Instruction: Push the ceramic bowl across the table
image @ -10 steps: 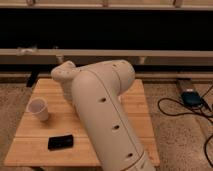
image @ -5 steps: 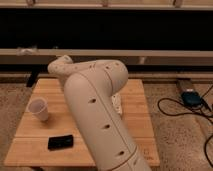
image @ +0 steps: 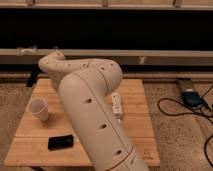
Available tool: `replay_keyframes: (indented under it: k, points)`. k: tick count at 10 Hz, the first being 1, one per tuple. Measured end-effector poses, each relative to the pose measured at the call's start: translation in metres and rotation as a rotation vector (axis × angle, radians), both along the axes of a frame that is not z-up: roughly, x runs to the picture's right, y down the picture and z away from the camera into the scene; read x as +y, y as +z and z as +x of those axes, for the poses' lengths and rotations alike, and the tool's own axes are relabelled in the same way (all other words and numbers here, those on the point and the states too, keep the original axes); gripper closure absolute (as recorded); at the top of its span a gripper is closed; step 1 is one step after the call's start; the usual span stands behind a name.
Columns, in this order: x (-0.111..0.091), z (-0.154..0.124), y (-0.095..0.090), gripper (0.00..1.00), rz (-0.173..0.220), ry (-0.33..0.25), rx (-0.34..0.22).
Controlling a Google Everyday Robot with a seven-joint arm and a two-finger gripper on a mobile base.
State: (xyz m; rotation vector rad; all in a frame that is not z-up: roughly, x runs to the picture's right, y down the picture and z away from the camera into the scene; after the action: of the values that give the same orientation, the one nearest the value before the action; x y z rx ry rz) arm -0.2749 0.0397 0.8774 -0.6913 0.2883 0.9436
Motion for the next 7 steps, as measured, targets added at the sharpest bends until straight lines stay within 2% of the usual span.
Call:
replay_keyframes:
  k: [1, 2, 3, 5, 7]
  points:
    - [0.002, -0.007, -0.014, 1.00, -0.008, -0.008, -0.030]
    - [0.012, -0.021, -0.042, 1.00, -0.035, -0.018, -0.094]
    - [0.018, -0.028, -0.056, 1.00, -0.058, -0.015, -0.124]
    - [0.031, -0.014, -0.074, 1.00, -0.113, -0.002, -0.133]
    - [0.048, 0.003, -0.084, 1.00, -0.172, 0.009, -0.110]
